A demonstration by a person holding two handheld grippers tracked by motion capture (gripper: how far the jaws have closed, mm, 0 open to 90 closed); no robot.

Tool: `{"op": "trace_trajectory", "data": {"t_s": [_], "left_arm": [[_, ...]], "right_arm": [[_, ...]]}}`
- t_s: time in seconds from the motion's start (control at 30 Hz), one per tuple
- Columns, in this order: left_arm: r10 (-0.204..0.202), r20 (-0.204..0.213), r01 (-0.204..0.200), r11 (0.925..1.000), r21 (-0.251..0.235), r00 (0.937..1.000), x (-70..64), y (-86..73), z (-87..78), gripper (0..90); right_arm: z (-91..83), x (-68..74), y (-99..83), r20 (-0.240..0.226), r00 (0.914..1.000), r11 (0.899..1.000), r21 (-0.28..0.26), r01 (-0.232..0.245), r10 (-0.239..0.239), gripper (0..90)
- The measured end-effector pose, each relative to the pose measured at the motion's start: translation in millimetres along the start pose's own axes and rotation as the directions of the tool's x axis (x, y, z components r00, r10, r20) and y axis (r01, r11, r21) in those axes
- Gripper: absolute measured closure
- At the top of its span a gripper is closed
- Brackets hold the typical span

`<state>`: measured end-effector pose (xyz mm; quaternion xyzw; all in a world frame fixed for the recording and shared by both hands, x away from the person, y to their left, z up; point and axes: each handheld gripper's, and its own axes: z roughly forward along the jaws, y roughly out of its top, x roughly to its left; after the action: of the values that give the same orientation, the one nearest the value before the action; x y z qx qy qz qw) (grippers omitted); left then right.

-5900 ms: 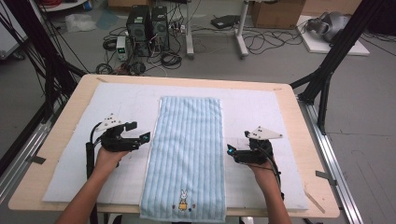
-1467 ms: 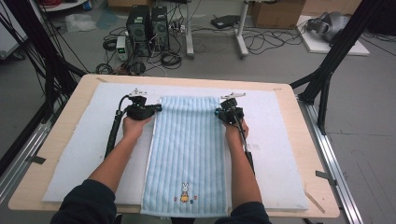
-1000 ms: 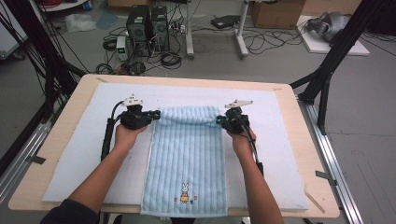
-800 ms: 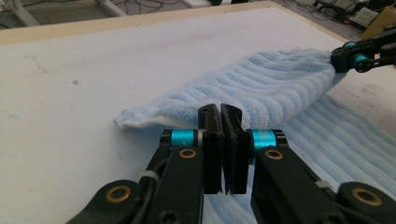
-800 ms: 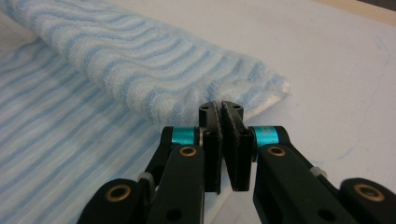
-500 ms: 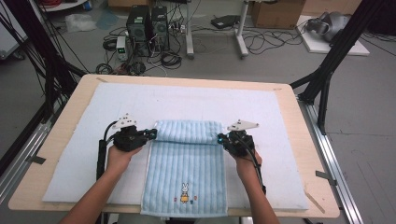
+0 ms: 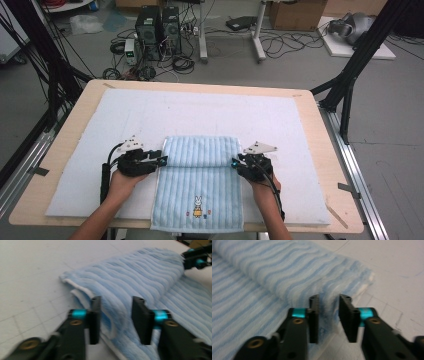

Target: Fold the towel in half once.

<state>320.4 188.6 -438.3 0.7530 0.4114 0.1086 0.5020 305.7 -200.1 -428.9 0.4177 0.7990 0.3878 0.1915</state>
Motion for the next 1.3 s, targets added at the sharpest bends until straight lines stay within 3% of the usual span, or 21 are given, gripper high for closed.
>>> {"op": "trace_trajectory", "data": {"t_s": [0.13,0.27,0.43,0.5,0.57,0.7,0.9,0.93,0.97,1.0,1.03,1.1,1.13,1.23,1.3], "left_arm": [[-0.055,-0.029,0.054,0.9978,-0.038,0.9981,15.8,13.2,-0.1,39.1],[-0.078,-0.036,0.076,0.9962,-0.041,0.9963,27.7,24.9,5.3,38.1],[-0.108,-0.035,0.107,0.9941,-0.018,0.9935,37.9,37.5,19.3,38.0],[-0.125,-0.035,0.124,0.9918,-0.032,0.9915,38.9,38.2,26.4,38.3],[-0.128,-0.040,0.128,0.9917,0.004,0.9909,40.4,37.2,34.4,38.2],[-0.147,-0.034,0.148,0.9884,0.031,0.9885,40.9,34.8,46.9,38.2],[-0.130,-0.024,0.132,0.9859,0.104,0.9913,38.2,33.3,63.1,44.5],[-0.104,-0.029,0.107,0.9868,0.122,0.9942,37.0,32.7,64.9,47.7],[-0.054,-0.048,0.060,0.9899,0.128,0.9974,34.2,32.8,65.4,51.7],[-0.020,-0.032,0.024,0.9899,0.139,0.9993,32.6,32.8,65.7,60.7],[0.000,-0.004,0.000,0.9895,0.145,1.0000,31.3,32.8,65.7,76.0],[0.034,-0.004,-0.033,0.9902,0.136,0.9994,29.6,33.5,64.9,85.4],[0.025,-0.001,-0.025,0.9920,0.124,0.9997,30.6,33.7,64.0,85.8],[0.006,0.002,-0.006,0.9951,0.098,1.0000,32.7,35.0,60.1,86.2],[0.009,0.013,-0.010,0.9972,0.073,0.9999,32.3,37.5,55.4,86.3]], "right_arm": [[-4.0,-8.0,7.0,0.060,0.9978,0.999,-0.022,-0.026,0.028,47.5],[-0.8,-17.6,17.1,0.067,0.9972,0.999,-0.008,-0.032,0.033,41.4],[10.0,-27.2,31.7,0.064,0.9975,1.000,0.011,-0.030,0.029,39.5],[16.4,-31.2,37.6,0.060,0.9976,0.999,0.023,-0.037,0.036,39.4],[21.0,-34.2,41.8,0.049,0.9973,0.998,0.021,-0.057,0.056,39.3],[34.1,-40.6,50.0,0.044,0.9958,0.996,0.046,-0.082,0.080,39.9],[57.3,-44.1,52.0,0.049,0.9937,0.990,0.094,-0.105,0.101,46.1],[61.3,-44.4,51.1,0.057,0.9937,0.988,0.115,-0.103,0.097,47.0],[65.0,-45.4,49.9,0.060,0.9934,0.987,0.126,-0.105,0.098,49.2],[67.8,-45.8,48.8,0.053,0.9933,0.984,0.140,-0.109,0.102,52.1],[70.3,-45.9,47.8,0.048,0.9941,0.982,0.155,-0.104,0.097,56.6],[71.9,-44.9,47.6,0.047,0.9968,0.985,0.160,-0.071,0.064,66.9],[71.8,-44.1,48.0,0.025,0.9986,0.986,0.162,-0.049,0.046,75.7],[71.7,-37.0,50.3,0.034,0.9983,0.984,0.176,0.041,-0.048,80.5],[69.9,-35.2,51.2,0.051,0.9965,0.983,0.173,0.056,-0.066,80.7]]}}
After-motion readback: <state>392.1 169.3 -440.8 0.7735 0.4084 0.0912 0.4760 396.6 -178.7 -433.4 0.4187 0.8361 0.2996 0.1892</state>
